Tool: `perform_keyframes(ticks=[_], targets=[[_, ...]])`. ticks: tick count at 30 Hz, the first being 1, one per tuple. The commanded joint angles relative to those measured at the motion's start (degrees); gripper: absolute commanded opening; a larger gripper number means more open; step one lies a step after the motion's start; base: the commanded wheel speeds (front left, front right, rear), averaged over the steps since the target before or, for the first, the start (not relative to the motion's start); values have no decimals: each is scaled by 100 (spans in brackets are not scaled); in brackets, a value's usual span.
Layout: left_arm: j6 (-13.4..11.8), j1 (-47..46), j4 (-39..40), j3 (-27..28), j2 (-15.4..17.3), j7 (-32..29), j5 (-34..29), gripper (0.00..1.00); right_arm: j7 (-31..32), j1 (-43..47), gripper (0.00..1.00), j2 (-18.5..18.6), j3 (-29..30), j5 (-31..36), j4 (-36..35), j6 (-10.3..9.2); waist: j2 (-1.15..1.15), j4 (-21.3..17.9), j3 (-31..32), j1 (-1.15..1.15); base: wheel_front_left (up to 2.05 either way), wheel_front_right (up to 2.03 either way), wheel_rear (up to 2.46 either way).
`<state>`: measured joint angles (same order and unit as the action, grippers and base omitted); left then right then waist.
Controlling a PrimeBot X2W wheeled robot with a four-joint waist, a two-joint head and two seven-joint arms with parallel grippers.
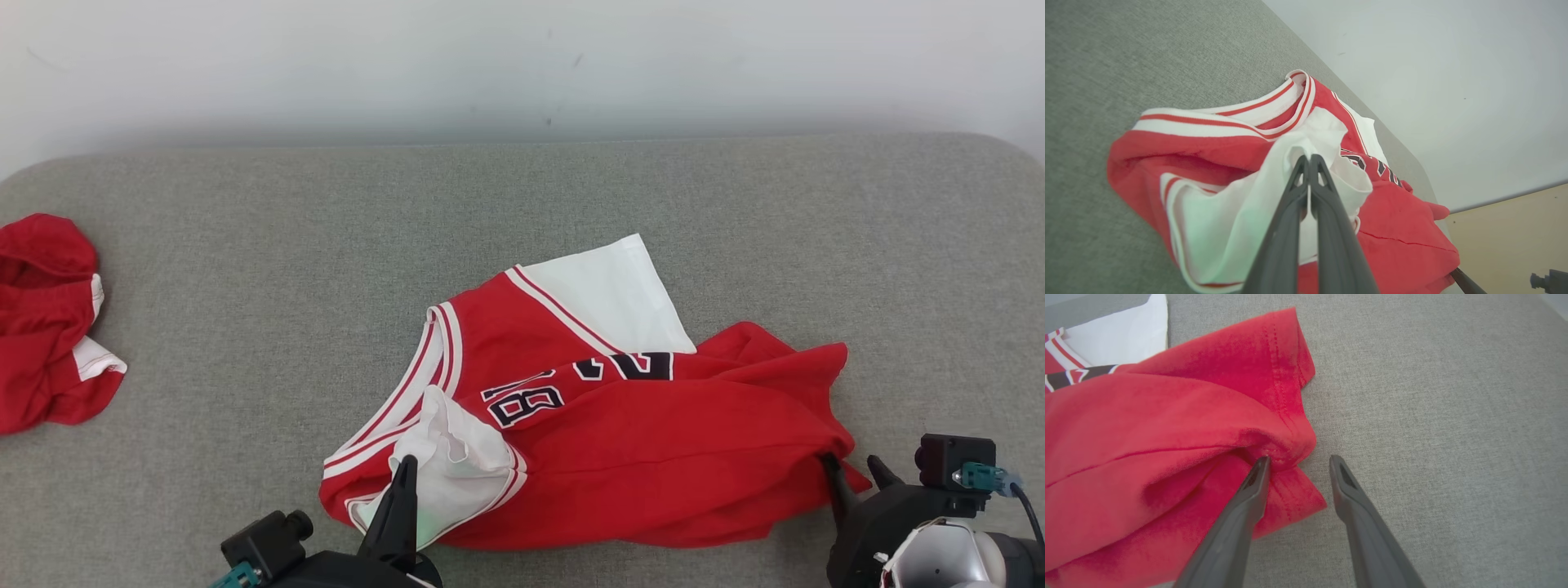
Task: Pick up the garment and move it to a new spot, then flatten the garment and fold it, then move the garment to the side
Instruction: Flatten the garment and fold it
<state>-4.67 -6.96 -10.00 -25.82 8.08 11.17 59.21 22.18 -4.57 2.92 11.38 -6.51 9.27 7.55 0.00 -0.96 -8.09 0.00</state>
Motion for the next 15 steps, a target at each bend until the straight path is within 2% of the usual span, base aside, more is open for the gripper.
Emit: perform_keyframes(ticks=[1, 3, 4, 8, 11, 12, 13, 15], targets=[[-17, 75, 18, 9, 31, 2, -1, 0, -47, -49, 67, -5, -28, -31, 44, -13, 0, -3, 3, 0, 0, 0, 0], [-20, 78, 30, 2, 39, -5, -2, 0, -56, -94, 52, -4, -46, -53, 107, -13, 0, -3, 12, 0, 0, 0, 0], [-21, 79, 37, -6, 40, -12, -1, 0, -59, -110, 49, -4, -52, -55, 142, -13, 0, -1, 14, 0, 0, 0, 0], [-25, 88, 49, -20, 50, -29, 9, 0, -98, -162, 47, -5, -31, -64, 262, -13, 0, 8, 26, 0, 0, 0, 0], [-21, 97, 59, -26, 48, -34, 12, 0, -110, -225, 50, -2, -8, -64, 329, -13, 0, 14, 35, 0, 0, 0, 0], [-24, 103, 65, -27, 52, -35, 13, 0, -128, -255, 64, -4, -10, -69, 367, -13, 0, 16, 40, 0, 0, 0, 0], [-32, 106, 70, -26, 58, -37, 14, 0, -144, -275, 69, -5, -16, -72, 402, -13, 0, 18, 44, 0, 0, 0, 0], [-43, 112, 79, -29, 67, -46, 15, 0, -162, -316, 69, -5, -27, -82, 506, -13, 0, 22, 52, 0, 0, 0, 0]])
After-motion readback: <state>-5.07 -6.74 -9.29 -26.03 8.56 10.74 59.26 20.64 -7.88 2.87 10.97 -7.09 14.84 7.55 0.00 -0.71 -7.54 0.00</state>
